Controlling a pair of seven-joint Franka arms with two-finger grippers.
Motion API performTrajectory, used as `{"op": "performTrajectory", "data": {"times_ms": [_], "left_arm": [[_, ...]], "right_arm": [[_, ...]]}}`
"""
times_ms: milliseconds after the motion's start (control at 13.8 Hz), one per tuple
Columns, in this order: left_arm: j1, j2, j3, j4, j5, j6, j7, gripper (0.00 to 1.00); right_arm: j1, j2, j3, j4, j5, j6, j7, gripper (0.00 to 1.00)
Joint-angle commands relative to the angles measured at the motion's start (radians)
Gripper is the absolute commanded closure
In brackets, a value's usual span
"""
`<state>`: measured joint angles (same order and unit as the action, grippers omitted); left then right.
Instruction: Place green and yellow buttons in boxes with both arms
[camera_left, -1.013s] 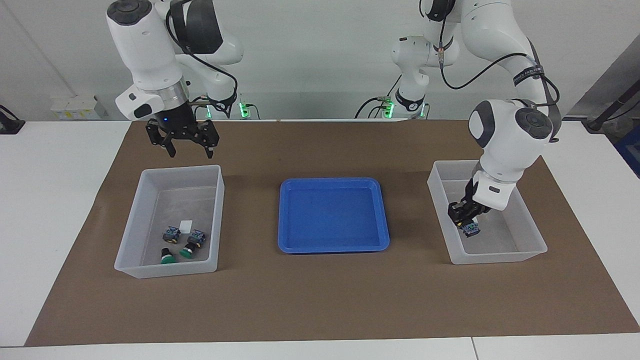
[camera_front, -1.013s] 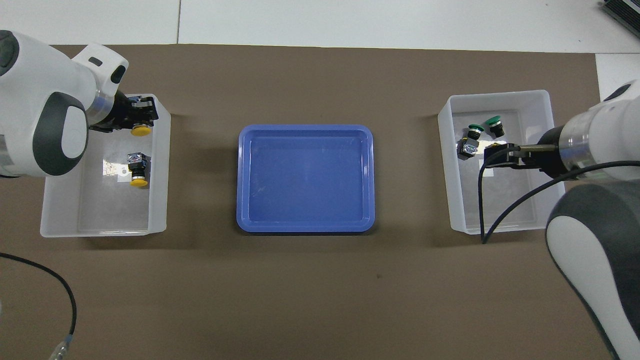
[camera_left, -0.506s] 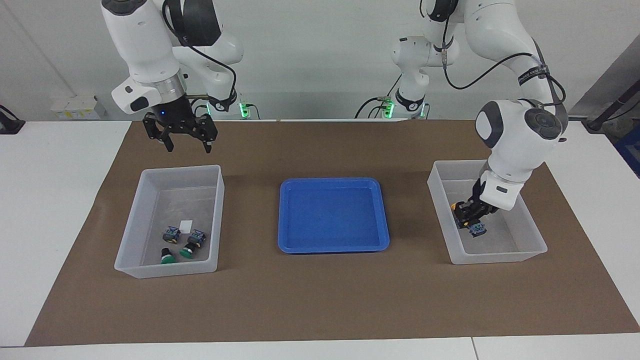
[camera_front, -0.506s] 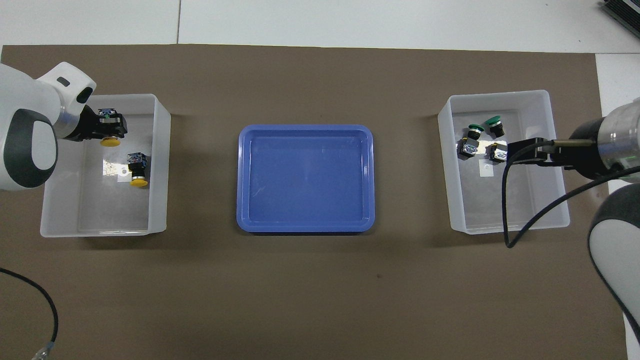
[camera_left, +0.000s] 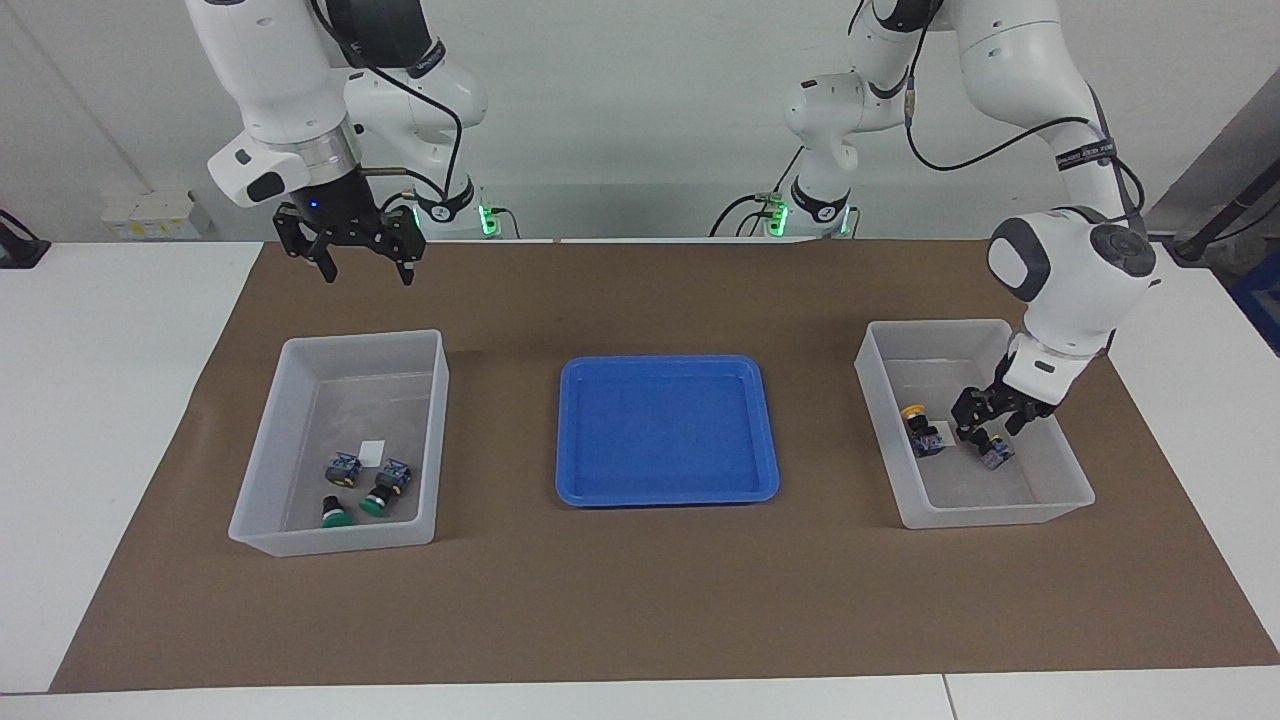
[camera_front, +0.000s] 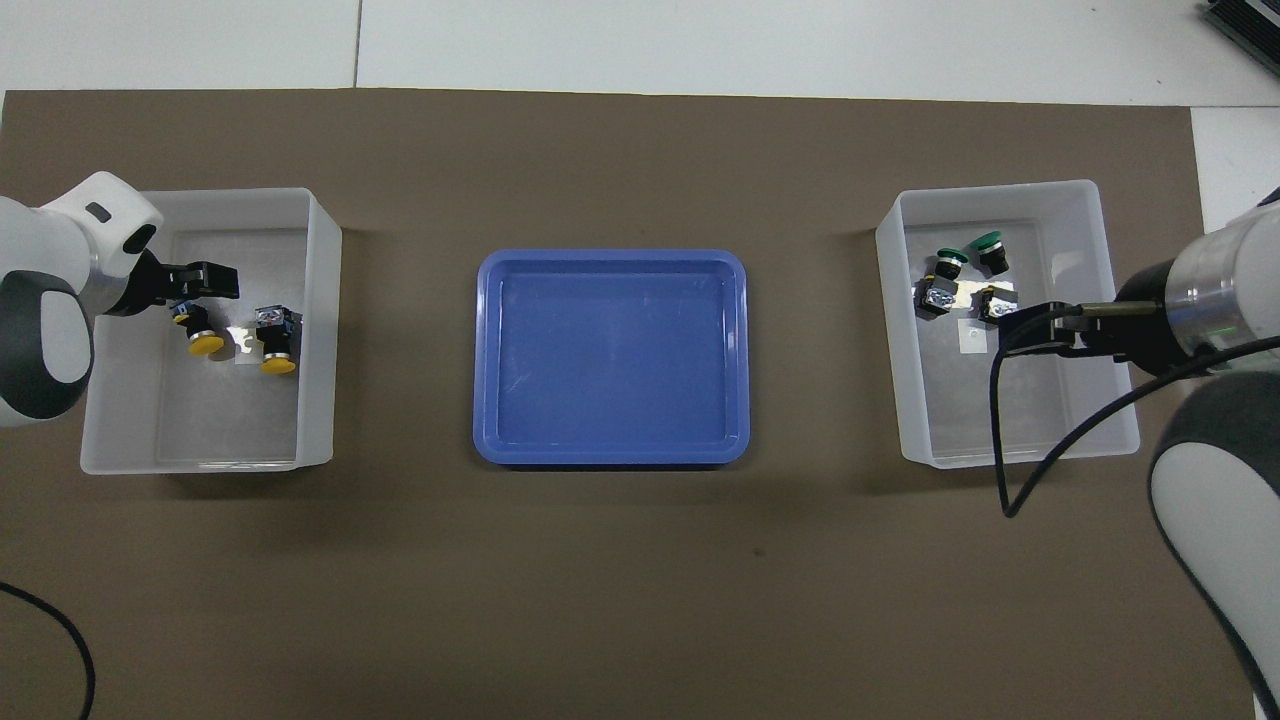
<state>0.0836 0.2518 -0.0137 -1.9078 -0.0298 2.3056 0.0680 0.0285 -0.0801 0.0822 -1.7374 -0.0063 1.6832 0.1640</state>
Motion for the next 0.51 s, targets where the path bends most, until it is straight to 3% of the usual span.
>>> {"op": "performTrajectory", "data": {"times_ms": [0, 434], "left_arm": [[-0.016, -0.008, 0.000, 0.065, 0.031, -0.052, 0.010, 0.00], [-0.079, 0.012, -0.008, 0.355, 0.031, -0.395, -0.002, 0.00]], "right_arm": [[-0.012, -0.030, 0.001, -0.039, 0.005, 0.010, -0.035, 0.00], [-0.010, -0.033, 0.001, -0.048, 0.003, 0.009, -0.024, 0.00]]}}
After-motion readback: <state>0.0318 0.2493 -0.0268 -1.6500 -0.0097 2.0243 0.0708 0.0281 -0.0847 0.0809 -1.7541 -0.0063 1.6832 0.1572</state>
